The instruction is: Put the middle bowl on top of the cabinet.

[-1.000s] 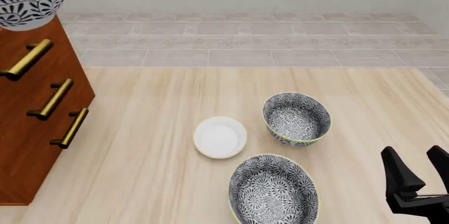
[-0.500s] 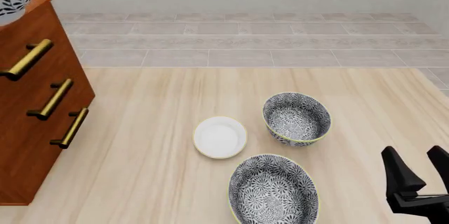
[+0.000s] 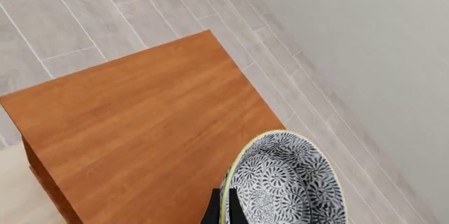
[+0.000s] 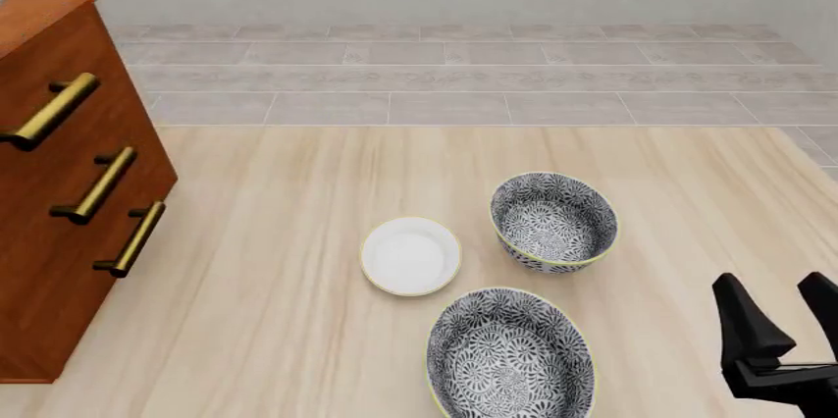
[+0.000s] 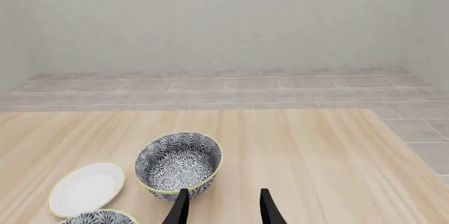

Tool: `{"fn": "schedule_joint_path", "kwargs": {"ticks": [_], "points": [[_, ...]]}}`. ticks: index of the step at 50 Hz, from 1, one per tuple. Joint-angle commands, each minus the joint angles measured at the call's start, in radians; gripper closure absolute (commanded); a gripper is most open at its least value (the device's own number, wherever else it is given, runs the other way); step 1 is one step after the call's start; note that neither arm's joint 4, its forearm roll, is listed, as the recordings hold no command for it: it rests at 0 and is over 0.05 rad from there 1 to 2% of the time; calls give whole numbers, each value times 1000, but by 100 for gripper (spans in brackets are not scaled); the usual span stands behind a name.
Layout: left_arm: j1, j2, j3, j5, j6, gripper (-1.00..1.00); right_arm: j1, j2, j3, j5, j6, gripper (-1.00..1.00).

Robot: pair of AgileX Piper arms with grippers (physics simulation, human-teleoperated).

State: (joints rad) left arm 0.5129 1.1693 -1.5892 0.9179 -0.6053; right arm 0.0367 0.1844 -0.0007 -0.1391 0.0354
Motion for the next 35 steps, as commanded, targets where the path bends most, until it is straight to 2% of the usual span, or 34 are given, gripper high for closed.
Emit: {"fn": "schedule_joint_path", "kwargs": {"ticks": [1,19,23,35], "points": [[43,10,-11,-5,9,100,0,0,0,0,-1,-100],[123,42,-39,3,35,100,-3,-5,0,5,3,-100],[142,54,-68,15,58,100,-3,-2,0,3,5,-100],[155,58,-45,8,41,100,-2,13,0,-12,1,-100]]}}
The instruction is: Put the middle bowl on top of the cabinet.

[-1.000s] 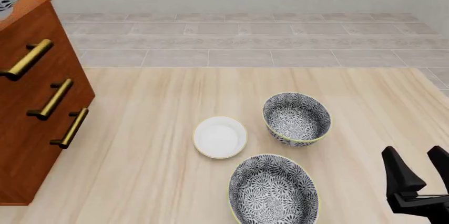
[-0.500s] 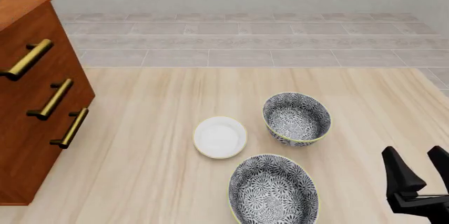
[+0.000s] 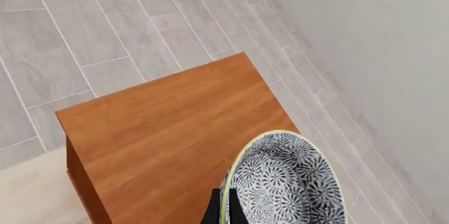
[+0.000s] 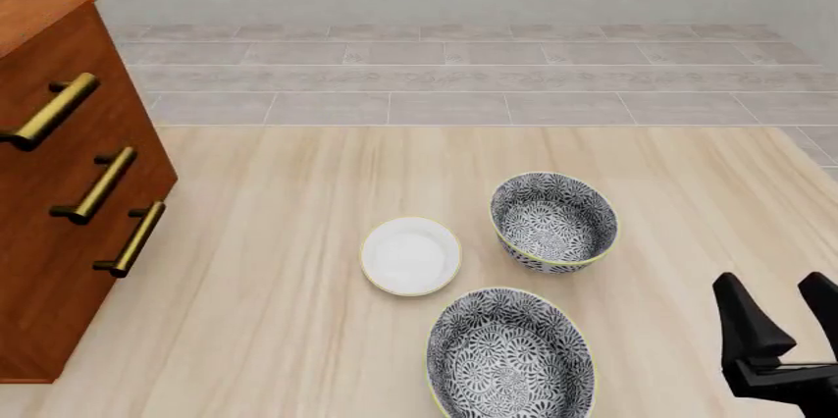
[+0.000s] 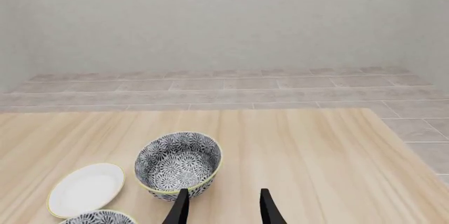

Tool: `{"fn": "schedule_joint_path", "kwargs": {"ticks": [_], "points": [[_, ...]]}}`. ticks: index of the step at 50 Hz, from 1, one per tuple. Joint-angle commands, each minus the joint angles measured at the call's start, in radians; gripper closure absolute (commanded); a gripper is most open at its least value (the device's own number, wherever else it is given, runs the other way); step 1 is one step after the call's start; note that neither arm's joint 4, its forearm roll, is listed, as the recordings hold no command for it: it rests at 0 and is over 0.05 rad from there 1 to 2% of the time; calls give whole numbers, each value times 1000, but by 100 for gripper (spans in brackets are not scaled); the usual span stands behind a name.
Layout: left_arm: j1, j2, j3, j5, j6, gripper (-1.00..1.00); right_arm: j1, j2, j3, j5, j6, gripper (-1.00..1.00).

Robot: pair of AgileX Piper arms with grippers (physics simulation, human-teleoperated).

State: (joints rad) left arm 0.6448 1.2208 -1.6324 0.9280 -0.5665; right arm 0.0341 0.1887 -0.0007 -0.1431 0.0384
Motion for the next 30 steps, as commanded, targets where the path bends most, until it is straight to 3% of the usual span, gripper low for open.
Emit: {"fn": "schedule_joint_path", "kwargs": {"ticks": [1,30], "points": [[22,7,-2,-3,1,100,1,10,0,-9,-2,-100],[32,5,55,-24,-65,100,4,17,0,-14,-6,-100]]}}
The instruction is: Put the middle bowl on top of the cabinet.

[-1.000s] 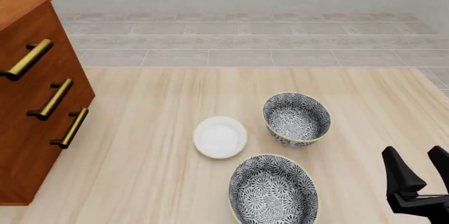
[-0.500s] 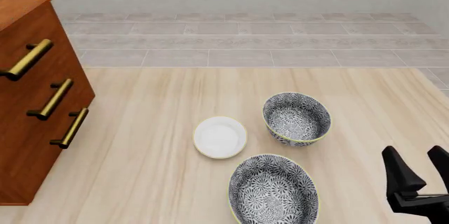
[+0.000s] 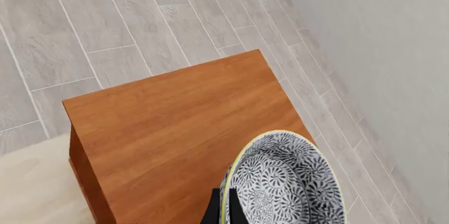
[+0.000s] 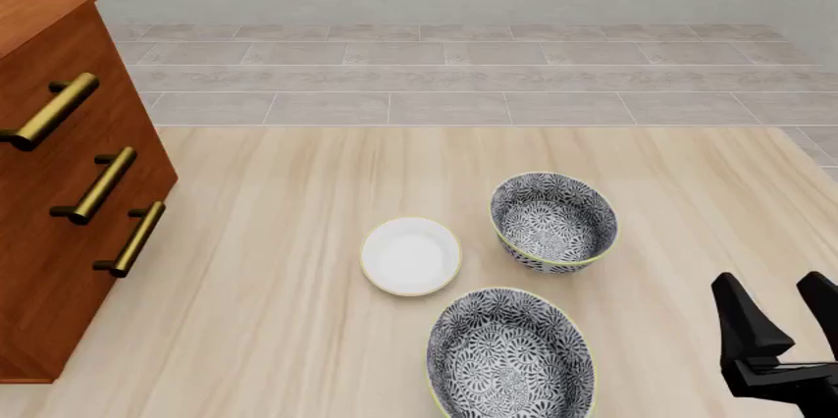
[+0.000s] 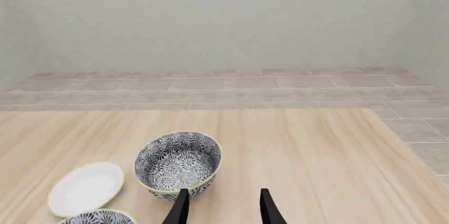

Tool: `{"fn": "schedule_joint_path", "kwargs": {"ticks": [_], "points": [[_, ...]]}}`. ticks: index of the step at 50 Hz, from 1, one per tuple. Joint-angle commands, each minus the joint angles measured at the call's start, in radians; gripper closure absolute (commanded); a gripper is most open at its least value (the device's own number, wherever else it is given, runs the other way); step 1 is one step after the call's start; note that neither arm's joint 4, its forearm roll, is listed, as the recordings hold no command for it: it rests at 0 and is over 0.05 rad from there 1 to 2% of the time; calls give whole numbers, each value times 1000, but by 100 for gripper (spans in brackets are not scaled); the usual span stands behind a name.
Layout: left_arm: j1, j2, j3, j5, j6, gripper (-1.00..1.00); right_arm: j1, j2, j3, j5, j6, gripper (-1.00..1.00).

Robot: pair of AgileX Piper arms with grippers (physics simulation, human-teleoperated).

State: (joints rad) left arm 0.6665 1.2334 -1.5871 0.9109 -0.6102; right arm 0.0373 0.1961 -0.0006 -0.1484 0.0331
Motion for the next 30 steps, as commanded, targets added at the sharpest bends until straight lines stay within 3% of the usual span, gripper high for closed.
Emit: {"fn": "schedule_joint_path", "kwargs": {"ticks": [1,30], "points": [[11,-8,11,-8,-23,100,1,5,0,-4,-1,-100],[30,7,39,-26,4,100,-3,-5,0,5,6,-100]]}}
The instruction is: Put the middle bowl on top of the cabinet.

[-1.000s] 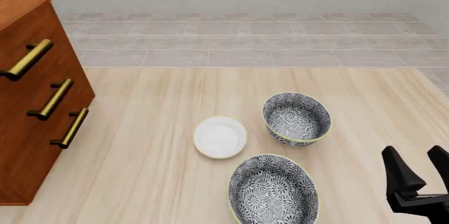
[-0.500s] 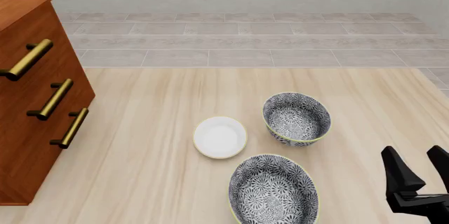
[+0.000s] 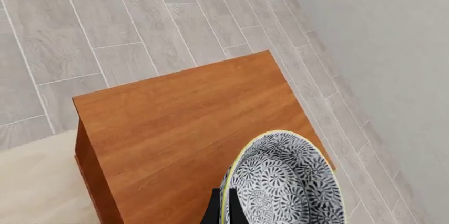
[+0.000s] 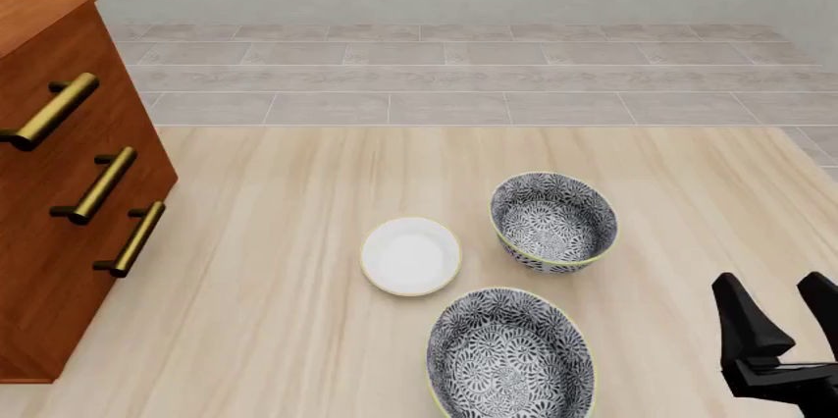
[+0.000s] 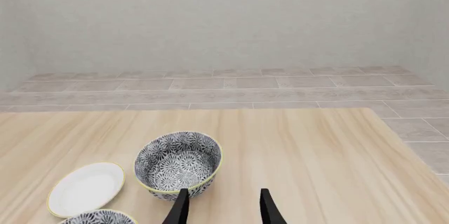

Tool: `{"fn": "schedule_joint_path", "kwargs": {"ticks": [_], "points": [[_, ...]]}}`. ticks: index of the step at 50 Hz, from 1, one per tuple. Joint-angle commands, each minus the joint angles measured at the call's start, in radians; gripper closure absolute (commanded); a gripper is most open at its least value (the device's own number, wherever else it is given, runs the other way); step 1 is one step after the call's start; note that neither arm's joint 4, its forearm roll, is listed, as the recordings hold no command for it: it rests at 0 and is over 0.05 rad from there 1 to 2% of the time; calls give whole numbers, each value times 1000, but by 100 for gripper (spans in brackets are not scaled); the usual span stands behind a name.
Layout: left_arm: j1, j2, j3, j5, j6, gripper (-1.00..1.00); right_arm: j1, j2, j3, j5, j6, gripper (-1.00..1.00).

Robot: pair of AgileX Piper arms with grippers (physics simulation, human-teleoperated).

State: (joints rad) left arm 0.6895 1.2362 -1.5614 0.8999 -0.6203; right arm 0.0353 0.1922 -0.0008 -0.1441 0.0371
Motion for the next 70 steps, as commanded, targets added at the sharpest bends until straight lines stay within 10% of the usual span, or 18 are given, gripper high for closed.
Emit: {"fn": "schedule_joint_path", "kwargs": {"ticks": [1,70], "points": [[7,5,14,-16,15,100,-2,3,0,-3,3,-100],[33,-3,62,-62,13,100,-12,-15,0,11,17,-100]]}}
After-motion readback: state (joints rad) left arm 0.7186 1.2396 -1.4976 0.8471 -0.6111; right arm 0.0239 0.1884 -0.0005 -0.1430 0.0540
